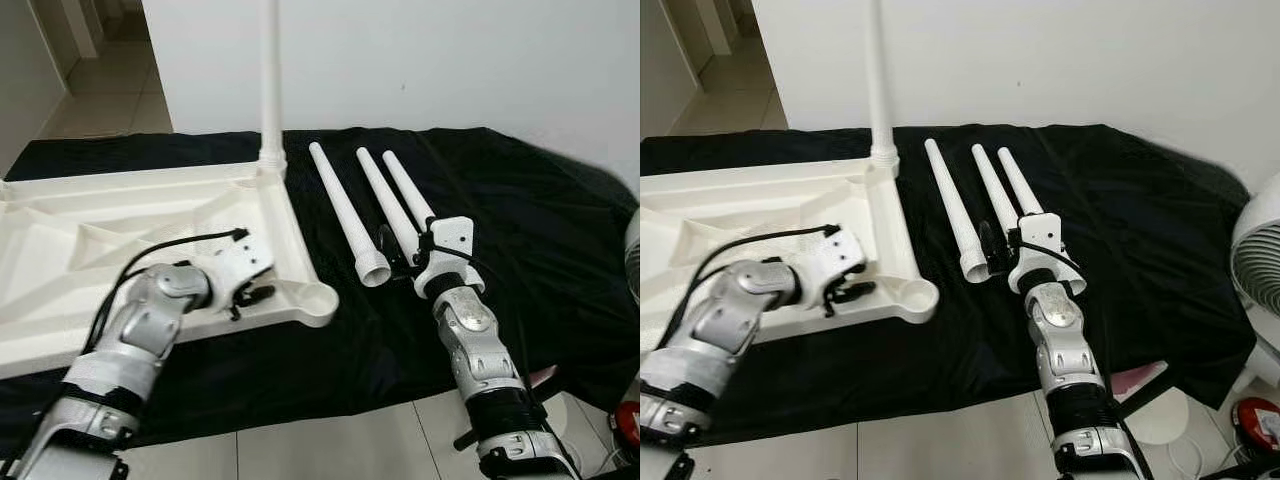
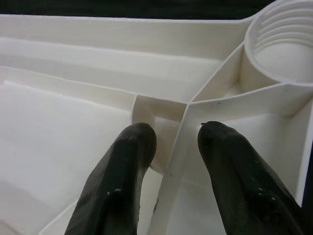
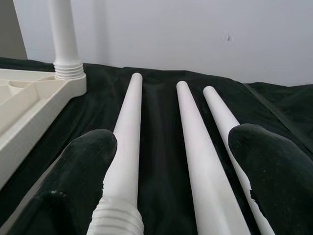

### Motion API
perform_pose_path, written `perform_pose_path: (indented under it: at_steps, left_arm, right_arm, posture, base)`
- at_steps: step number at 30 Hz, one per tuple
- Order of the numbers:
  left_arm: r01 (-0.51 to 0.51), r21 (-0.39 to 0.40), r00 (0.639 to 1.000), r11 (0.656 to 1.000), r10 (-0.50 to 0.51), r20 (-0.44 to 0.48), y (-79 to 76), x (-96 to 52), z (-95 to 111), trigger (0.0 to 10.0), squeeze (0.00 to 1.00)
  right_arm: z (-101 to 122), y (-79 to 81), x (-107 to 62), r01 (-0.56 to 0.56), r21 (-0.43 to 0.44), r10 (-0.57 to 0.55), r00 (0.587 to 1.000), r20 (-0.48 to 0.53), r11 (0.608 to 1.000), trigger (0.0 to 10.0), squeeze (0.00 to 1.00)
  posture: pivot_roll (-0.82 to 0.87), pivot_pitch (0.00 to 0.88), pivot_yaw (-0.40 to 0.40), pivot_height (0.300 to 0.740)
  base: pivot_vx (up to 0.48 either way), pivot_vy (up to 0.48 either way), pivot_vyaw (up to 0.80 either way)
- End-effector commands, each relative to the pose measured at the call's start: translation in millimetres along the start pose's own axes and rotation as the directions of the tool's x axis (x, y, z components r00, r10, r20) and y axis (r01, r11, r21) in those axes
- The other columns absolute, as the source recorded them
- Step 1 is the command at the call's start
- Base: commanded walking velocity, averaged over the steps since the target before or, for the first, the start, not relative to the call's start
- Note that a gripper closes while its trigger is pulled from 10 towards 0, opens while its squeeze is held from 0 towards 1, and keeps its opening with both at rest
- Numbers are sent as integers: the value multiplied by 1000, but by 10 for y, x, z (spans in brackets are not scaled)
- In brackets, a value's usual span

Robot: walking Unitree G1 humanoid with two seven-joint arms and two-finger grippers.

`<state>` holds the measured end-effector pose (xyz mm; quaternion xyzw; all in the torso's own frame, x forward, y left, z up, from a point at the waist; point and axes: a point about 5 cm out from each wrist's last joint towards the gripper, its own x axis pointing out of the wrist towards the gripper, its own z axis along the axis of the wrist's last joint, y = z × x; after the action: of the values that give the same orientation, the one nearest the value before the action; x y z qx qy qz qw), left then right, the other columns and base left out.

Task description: Building children table

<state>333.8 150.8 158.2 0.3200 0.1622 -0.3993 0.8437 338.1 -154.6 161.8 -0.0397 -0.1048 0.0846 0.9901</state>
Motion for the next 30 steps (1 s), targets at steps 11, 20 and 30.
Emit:
perform_pose_path:
  at_steps: [11,20,30]
  left_arm:
    - [66,-193,938,979,5,346,-168,74,517,10000,0]
    - [105,-292,858,951,62,510,-203,118,814,10000,0]
    - [74,-435,836,897,182,517,-234,190,918,10000,0]
  right_arm:
    - [-17,73,160,-17,8,17,1000,-8,1000,10000,0]
    - [-121,38,214,72,51,-68,996,-61,996,10000,0]
    - [-323,176,169,19,132,-1,990,-140,991,10000,0]
  posture:
    - [57,42,-50,740]
    - [50,47,-57,740]
    - [55,41,-43,740]
  base:
    - [0,0,0]
    - [0,0,0]
    - [0,0,0]
